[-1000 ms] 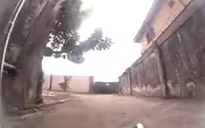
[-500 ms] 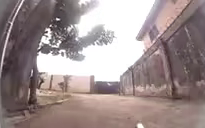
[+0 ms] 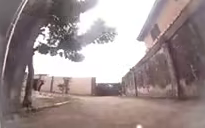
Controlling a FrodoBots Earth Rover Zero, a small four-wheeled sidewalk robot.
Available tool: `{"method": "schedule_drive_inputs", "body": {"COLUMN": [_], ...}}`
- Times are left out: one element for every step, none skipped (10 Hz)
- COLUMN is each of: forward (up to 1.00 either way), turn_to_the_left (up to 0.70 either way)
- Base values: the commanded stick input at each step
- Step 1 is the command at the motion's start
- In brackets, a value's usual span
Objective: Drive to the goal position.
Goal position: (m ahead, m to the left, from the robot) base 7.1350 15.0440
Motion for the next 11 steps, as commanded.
{"method": "schedule_drive_inputs", "body": {"forward": [0.84,0.84,0.84,0.84,0.84,0.84,0.84,0.84,0.84,0.84,0.84], "turn_to_the_left": [0.03,0.02,0.03,0.03,0.03,0.03,0.03,0.03,0.01,0.01,0.03]}}
